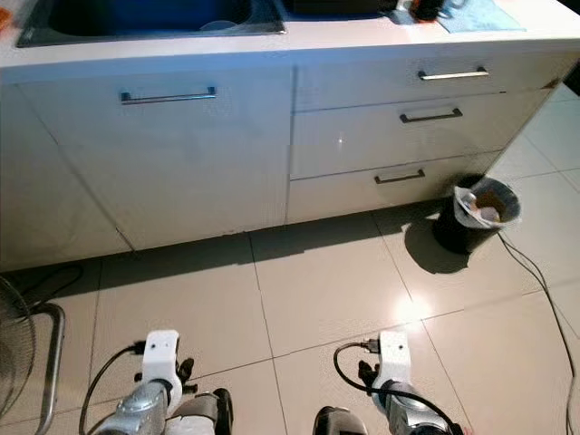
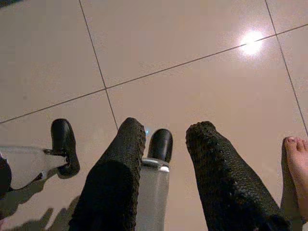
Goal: Kitchen organization
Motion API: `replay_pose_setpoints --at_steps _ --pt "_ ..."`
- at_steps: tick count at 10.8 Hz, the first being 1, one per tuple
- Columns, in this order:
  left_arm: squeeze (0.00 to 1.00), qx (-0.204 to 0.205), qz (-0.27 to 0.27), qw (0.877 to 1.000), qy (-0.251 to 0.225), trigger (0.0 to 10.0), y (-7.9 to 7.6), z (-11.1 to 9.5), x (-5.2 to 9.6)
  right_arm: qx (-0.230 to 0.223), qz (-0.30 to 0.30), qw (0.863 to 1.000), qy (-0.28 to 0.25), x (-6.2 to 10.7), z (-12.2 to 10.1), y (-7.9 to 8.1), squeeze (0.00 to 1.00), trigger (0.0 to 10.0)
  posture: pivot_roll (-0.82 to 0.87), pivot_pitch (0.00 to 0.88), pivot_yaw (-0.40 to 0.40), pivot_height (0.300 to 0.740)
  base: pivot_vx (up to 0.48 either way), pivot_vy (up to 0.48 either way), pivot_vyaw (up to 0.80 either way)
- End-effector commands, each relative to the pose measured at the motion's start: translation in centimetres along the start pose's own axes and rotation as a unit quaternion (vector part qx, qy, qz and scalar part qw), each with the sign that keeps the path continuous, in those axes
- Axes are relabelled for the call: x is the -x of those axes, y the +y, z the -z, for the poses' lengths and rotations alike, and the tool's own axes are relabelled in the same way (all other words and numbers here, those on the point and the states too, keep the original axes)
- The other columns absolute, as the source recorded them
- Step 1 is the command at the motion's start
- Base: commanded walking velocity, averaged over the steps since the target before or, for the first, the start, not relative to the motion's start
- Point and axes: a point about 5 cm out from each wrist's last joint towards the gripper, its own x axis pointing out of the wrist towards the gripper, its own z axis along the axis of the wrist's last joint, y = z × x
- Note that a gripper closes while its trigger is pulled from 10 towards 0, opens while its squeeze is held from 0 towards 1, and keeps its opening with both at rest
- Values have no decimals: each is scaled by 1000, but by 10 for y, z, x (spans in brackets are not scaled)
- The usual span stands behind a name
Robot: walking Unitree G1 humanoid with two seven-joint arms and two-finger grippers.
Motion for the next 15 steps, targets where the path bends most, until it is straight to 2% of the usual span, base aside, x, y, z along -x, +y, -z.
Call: replay_pose_setpoints --at_steps 1,6,11,15 --pt "0 2 2 1000 5 10000 -2 4 1 -2 5 1000 11 2 6 -4 0 10000 43 184 -50 723 0 0 0" --pt "0 -1 2 1000 3 10000 -1 3 1 14 -4 1000 14 1 7 -1 0 10000 45 185 -52 723 0 0 0" --pt "0 0 -2 1000 1 10000 0 2 0 24 -14 1000 6 0 3 2 0 10000 47 179 -50 723 0 0 537" --pt "0 0 -5 1000 1 10000 1 3 1 22 -14 1000 7 0 4 3 0 10000 48 180 -49 723 123 0 0"
